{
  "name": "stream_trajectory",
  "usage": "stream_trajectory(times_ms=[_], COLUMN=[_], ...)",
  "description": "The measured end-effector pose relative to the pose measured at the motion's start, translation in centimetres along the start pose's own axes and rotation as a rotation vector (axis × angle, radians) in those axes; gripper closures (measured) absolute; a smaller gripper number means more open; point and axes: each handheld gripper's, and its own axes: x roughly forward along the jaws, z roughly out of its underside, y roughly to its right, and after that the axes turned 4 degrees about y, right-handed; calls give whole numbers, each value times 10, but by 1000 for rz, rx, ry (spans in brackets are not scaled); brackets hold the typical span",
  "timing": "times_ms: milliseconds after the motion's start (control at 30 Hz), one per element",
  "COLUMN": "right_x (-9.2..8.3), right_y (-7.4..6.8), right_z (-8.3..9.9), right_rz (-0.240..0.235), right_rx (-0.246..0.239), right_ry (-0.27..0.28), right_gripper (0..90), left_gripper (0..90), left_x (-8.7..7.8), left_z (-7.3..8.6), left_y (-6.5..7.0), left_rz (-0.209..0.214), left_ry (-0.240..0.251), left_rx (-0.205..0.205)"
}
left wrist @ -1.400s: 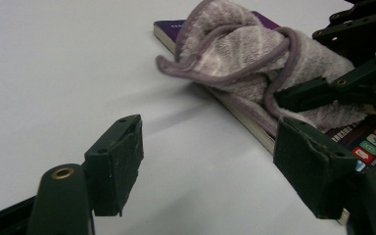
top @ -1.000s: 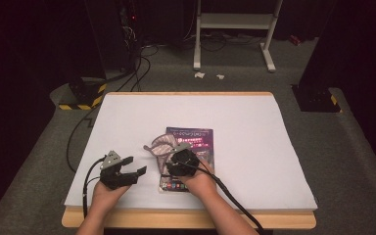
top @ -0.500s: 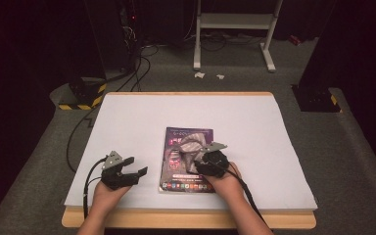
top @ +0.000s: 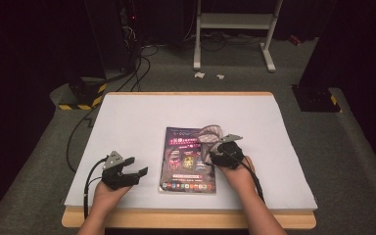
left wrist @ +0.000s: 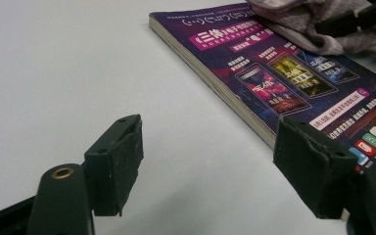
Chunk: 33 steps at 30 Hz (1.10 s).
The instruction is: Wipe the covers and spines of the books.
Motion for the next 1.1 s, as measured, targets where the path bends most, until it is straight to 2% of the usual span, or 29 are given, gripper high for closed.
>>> stream_trajectory(times_ms=[133,167,333,433,567,600,633,1000,1100], right_x=[11,19,31,36,46,46,51,69,73], right_y=[5,6,-2,-7,-25,-25,-34,-79,-92], right_z=[-10,-17,-31,-37,-47,-47,-50,-67,-73], right_rz=[2,2,10,-2,-24,-24,-39,-91,-105], right_rx=[3,1,-29,-48,-80,-80,-81,-96,-121], right_ry=[-3,-4,-17,-20,-18,-18,-3,11,8], right_gripper=[399,397,415,422,433,433,436,442,444], left_gripper=[271,271,271,271,271,271,271,271,271], left_x=[0,0,0,0,1,1,1,3,3], left_z=[0,0,1,2,2,2,2,2,2], left_y=[0,0,1,0,0,0,0,2,2], left_rz=[4,6,9,8,11,11,11,22,22], left_ry=[-3,-4,1,-1,3,3,0,-1,-1], left_rx=[-1,0,-5,-8,-10,-10,-10,-5,-5])
